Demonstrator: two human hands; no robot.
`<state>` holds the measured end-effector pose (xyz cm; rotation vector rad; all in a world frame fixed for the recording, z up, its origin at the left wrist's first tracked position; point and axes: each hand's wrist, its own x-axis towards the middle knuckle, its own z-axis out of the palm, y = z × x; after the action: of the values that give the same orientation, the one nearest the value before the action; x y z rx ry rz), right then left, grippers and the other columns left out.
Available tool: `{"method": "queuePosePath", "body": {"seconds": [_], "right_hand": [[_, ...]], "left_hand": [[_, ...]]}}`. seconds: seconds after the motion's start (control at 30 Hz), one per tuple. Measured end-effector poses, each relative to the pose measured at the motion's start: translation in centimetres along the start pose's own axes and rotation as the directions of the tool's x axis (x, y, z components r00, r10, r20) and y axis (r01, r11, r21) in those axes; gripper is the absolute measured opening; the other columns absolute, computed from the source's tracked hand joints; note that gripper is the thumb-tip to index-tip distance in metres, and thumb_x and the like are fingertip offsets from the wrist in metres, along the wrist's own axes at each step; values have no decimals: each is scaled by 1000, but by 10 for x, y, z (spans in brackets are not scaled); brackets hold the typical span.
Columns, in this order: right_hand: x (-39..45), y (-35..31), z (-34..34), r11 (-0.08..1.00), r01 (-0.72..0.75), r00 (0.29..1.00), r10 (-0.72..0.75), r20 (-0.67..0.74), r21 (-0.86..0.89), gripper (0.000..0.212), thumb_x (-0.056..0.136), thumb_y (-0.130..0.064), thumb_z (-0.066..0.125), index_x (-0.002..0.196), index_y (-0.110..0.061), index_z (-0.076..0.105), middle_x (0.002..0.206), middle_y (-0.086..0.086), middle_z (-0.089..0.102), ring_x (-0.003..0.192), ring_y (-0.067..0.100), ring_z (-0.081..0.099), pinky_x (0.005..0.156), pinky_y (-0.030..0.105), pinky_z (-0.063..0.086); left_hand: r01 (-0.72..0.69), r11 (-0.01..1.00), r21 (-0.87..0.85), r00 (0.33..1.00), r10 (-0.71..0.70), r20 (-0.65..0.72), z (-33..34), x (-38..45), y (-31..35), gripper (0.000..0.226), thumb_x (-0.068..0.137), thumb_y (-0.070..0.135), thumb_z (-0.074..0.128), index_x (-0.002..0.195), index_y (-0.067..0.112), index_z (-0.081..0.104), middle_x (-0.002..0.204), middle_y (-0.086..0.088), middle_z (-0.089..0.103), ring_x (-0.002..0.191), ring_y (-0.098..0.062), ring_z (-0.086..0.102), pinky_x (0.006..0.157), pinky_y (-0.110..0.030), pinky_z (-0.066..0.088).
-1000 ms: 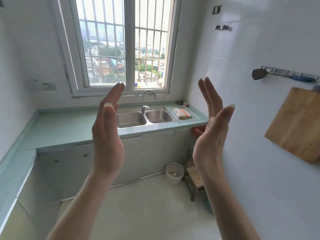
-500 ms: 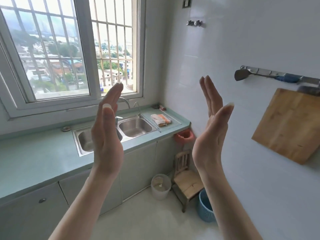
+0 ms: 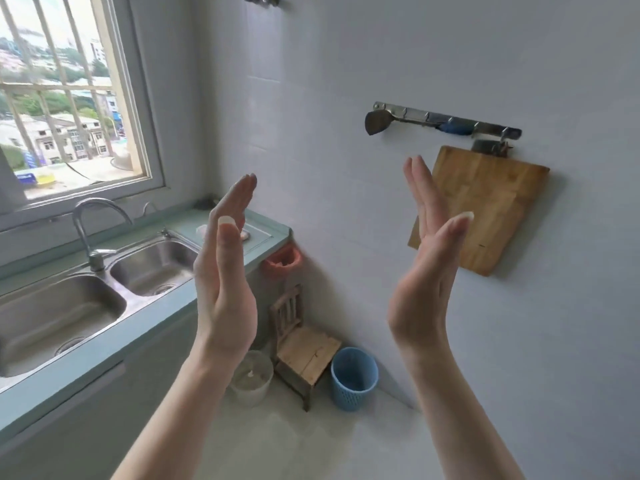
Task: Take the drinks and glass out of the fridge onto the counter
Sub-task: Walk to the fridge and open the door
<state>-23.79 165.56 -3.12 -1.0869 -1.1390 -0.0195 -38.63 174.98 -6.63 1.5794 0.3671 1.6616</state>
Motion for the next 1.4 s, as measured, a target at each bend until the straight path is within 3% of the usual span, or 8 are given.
{"method": "queuePosePath", "body": {"seconds": [0.1, 0.2, 0.33, 0.53, 0.8, 1.07, 1.2, 1.4], "right_hand": [[11, 18, -18, 998, 14, 999, -17, -44, -53, 98, 98, -78, 8, 164, -15, 41, 170, -9, 44, 159, -4, 31, 125, 11, 21], [25, 34, -41, 995, 11, 994, -22, -107, -103, 89, 104, -67, 6, 164, -13, 41, 170, -7, 44, 159, -2, 32, 125, 10, 20], [44, 53, -89, 983, -26, 969, -19, -245, -180, 68, 114, -36, 1, 163, -15, 43, 169, -9, 46, 159, -1, 32, 127, 15, 21], [65, 77, -153, 969, -51, 932, -41, -360, -240, 67, 112, -32, 2, 163, -17, 44, 169, -12, 45, 159, -2, 32, 129, 18, 21], [53, 83, -262, 917, -128, 833, -108, -543, -378, 78, 105, -53, 5, 163, -17, 43, 168, -11, 47, 157, -4, 35, 128, 16, 22], [46, 66, -331, 839, -173, 747, -230, -624, -516, 76, 106, -50, 6, 162, -14, 44, 167, -8, 48, 158, 0, 35, 129, 20, 22], [45, 64, -359, 768, -208, 720, -299, -626, -606, 91, 105, -75, 12, 162, -11, 44, 169, -5, 47, 160, 4, 35, 130, 25, 23], [52, 71, -407, 682, -290, 596, -420, -684, -671, 95, 100, -82, 16, 160, -16, 47, 167, -5, 49, 159, 5, 37, 129, 21, 25]], "left_hand": [[7, 999, -54, 998, -4, 64, 28, 11, -22, 57, 111, 39, 22, 156, 15, 48, 161, -1, 54, 155, -18, 44, 124, -39, 39], [64, 991, -115, 993, -52, 104, 60, 23, -41, 62, 109, 45, 24, 157, 15, 48, 161, 1, 53, 151, -16, 48, 101, -13, 49], [38, 981, -189, 982, -2, 188, 117, 37, -56, 59, 111, 40, 22, 156, 12, 48, 160, 0, 55, 151, -14, 48, 125, -40, 38], [74, 961, -267, 948, 15, 317, 206, 43, -71, 58, 109, 41, 23, 154, 14, 49, 160, 1, 55, 153, -14, 47, 128, -40, 35], [154, 893, -423, 891, 60, 450, 314, 29, -81, 54, 110, 41, 23, 151, 19, 50, 158, -3, 56, 152, -17, 49, 128, -46, 35], [298, 797, -525, 800, 91, 593, 411, -8, -78, 55, 112, 39, 23, 153, 14, 49, 159, -3, 55, 153, -20, 47, 128, -52, 33], [373, 739, -561, 752, 113, 649, 461, -27, -77, 54, 112, 38, 23, 152, 15, 50, 159, -2, 55, 154, -18, 46, 129, -50, 32], [461, 668, -584, 625, 222, 748, 540, -45, -72, 59, 111, 41, 23, 155, 12, 50, 161, 1, 54, 154, -15, 45, 129, -51, 32]]}}
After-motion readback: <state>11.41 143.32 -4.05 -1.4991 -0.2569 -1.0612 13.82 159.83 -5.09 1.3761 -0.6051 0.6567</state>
